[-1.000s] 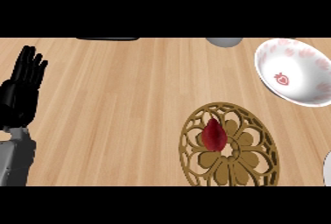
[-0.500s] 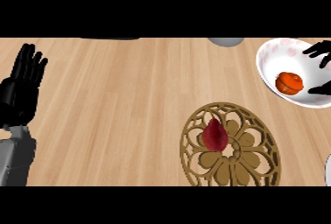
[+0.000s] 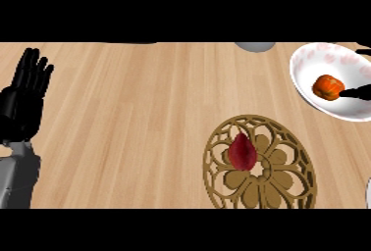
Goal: Pick the squash from the placemat and place it in the bowl
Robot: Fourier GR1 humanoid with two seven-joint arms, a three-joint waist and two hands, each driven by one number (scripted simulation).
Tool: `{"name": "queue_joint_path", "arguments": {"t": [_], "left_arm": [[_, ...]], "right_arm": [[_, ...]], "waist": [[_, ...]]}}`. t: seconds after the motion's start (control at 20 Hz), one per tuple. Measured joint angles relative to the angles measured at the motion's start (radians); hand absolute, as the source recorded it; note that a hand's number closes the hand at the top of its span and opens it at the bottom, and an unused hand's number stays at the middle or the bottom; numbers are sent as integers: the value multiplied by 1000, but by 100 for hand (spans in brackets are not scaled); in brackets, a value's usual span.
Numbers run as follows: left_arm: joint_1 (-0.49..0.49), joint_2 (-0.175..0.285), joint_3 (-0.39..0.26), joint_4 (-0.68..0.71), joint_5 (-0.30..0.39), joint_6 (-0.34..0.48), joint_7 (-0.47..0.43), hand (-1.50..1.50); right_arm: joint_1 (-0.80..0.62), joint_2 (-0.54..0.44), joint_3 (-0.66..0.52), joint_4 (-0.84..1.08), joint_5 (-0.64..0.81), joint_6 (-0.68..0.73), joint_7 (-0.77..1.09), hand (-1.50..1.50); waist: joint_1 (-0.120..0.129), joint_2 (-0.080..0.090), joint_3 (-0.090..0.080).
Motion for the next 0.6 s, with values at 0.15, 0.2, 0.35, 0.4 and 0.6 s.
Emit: {"name": "queue_joint_path", "arguments": {"t": [0.15, 0.2, 0.35, 0.4, 0.6], "left_arm": [[0, 11, 8, -1, 9, -13, 1, 0], [-2, 11, 7, -1, 9, -13, 4, 0], [4, 1, -2, -11, 5, -10, 1, 0], [4, 4, 0, -11, 5, -11, 2, 0], [12, -4, -3, -11, 2, -9, -9, 0]], "right_arm": [[0, -41, -62, 1, -57, -17, 4, -150], [-2, -58, -80, 3, -74, -17, 13, -150], [9, -112, -131, 17, -120, -13, 39, -150], [16, -132, -145, 22, -133, -5, 45, -150], [62, -204, -195, 37, -180, 54, 42, -150]], "waist": [[2, 2, 0], [3, 3, 1], [6, 6, 1], [7, 8, 2], [6, 12, 4]]}}
